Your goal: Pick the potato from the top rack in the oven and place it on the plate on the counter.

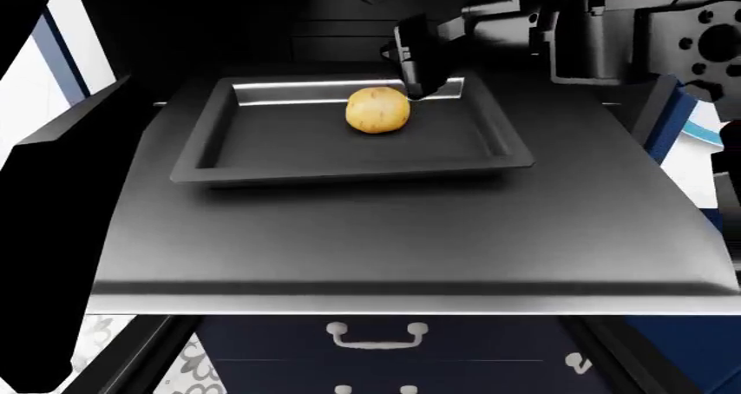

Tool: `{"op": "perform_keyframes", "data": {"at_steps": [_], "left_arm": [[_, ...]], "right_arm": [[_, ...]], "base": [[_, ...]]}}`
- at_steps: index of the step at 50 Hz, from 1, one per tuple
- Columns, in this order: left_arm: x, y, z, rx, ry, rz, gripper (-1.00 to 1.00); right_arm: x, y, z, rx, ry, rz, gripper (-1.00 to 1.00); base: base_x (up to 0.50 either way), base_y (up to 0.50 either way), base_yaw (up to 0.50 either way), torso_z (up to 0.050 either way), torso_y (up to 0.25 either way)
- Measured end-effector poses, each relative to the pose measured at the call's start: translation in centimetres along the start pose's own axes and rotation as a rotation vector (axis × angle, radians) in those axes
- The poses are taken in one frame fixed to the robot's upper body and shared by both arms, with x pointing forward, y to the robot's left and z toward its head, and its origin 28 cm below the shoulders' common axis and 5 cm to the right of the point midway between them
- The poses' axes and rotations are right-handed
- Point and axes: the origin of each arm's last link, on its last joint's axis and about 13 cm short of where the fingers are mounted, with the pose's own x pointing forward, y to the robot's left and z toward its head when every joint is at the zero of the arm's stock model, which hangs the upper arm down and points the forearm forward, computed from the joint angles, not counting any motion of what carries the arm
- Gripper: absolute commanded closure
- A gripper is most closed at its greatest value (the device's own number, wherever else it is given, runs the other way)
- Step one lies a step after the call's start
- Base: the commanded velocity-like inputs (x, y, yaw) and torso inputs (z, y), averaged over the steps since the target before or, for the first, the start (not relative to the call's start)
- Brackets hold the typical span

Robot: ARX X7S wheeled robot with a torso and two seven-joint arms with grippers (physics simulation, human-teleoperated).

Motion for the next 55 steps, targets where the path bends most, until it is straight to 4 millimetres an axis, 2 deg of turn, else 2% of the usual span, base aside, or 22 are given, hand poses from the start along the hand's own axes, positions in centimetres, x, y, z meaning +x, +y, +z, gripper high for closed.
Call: {"op": "perform_keyframes", "data": {"at_steps": [19, 55], "left_arm": [[0.0, 0.0, -0.1, -0.001, 0.001, -0.002, -1.0], [-0.1, 0.0, -0.1, -0.001, -0.001, -0.004, -1.0]], "right_arm": [[1.0, 0.3, 0.5, -0.019, 0.025, 0.016, -1.0], [2.5, 0.3, -0.6, -0.026, 0.116, 0.005, -1.0]], "base": [[0.0, 0.0, 0.0, 0.0, 0.0], [0.0, 0.0, 0.0, 0.0, 0.0]]}}
